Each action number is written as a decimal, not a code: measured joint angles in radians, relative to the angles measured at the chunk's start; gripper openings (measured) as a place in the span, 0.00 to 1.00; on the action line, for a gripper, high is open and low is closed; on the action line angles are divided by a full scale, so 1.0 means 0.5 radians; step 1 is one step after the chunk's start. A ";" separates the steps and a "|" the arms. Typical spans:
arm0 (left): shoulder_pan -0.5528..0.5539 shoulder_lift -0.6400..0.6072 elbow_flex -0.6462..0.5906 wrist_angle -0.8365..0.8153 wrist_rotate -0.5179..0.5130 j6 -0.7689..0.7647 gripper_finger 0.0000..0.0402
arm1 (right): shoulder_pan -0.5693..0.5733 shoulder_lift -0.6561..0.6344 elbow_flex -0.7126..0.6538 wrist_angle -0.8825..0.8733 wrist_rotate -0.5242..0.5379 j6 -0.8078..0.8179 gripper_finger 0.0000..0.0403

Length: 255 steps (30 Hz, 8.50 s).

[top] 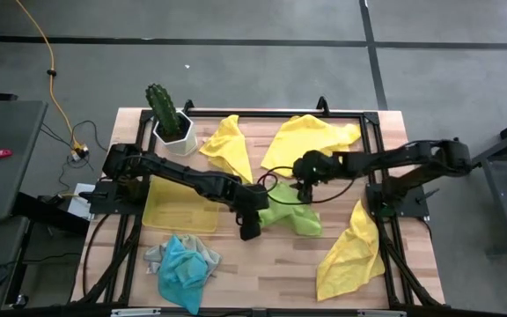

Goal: Fold microfiber towels
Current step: Fold the green microfiber towel

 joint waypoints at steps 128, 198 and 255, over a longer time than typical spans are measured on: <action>-0.403 -0.229 -0.596 0.517 -0.445 -0.556 0.00 | 1.385 -0.974 -0.425 -0.478 0.382 1.310 0.00; -0.313 -0.163 -0.596 0.591 -0.002 -0.407 0.00 | 1.852 0.039 -0.006 -0.100 0.273 0.766 0.29; -0.308 -0.163 -0.596 0.588 0.232 -0.401 0.00 | 1.827 -0.072 -0.006 -0.090 0.220 1.362 0.04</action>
